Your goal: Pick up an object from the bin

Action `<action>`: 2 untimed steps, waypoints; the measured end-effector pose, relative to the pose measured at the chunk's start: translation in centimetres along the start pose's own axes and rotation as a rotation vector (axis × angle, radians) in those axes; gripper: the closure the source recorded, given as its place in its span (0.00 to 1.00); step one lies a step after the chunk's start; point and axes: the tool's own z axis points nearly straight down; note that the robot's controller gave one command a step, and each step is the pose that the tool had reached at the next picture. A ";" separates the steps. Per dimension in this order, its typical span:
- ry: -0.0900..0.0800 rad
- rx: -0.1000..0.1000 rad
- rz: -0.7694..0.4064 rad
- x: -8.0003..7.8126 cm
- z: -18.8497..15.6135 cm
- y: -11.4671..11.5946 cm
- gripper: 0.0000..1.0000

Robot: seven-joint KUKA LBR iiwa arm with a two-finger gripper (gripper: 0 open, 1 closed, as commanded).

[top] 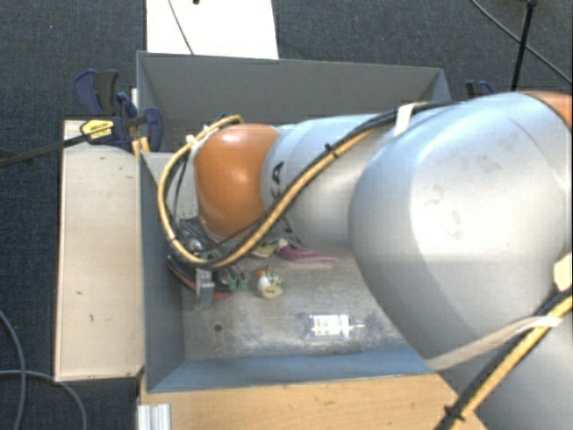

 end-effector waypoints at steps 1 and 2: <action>-0.008 -0.003 0.009 -0.6 -10.3 0.0 1.00; -0.007 -0.002 0.012 0.0 -16.3 -0.2 1.00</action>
Offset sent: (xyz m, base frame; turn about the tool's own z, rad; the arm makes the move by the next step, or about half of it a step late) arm 0.0031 -0.0007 0.0977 0.0039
